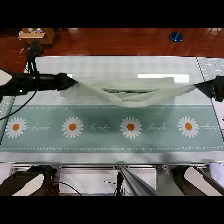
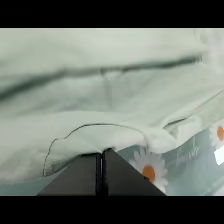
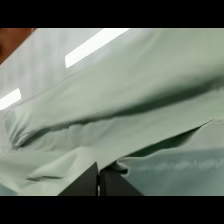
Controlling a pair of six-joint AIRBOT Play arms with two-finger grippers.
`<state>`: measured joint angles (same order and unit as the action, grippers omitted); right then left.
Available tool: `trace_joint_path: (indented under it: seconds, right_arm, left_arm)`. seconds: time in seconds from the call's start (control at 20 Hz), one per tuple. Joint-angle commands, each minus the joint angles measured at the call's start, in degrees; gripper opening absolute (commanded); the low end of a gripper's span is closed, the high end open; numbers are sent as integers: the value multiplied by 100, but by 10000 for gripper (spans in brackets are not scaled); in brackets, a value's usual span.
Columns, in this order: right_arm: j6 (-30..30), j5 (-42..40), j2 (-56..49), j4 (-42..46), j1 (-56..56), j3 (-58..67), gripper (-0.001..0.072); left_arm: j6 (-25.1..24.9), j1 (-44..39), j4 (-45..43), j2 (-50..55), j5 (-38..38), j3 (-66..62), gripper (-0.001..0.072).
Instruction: Fold the shirts.
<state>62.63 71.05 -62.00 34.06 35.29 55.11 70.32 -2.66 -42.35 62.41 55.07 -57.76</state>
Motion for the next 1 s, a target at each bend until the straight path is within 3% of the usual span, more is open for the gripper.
trace_joint_path:
  seconds: [0.0,0.1,0.35,0.6,0.95]
  right_arm:
    - [205,-1405,0,437,-529,387,28]
    - [275,-1838,-328,505,-654,387,28]
    - [79,-1976,-1532,15,-695,387,28]
    - [7,-2492,-2260,76,-1191,785,28]
    - [46,-3429,-2929,107,-1729,1362,28]
  left_arm:
    - [111,190,-289,361,-201,-433,20]
    - [107,450,-286,710,-214,-433,20]
    - [103,914,-264,1587,-219,-437,20]
    - [63,892,-59,2463,-361,-623,20]
    - [68,839,79,3397,-321,-1873,21]
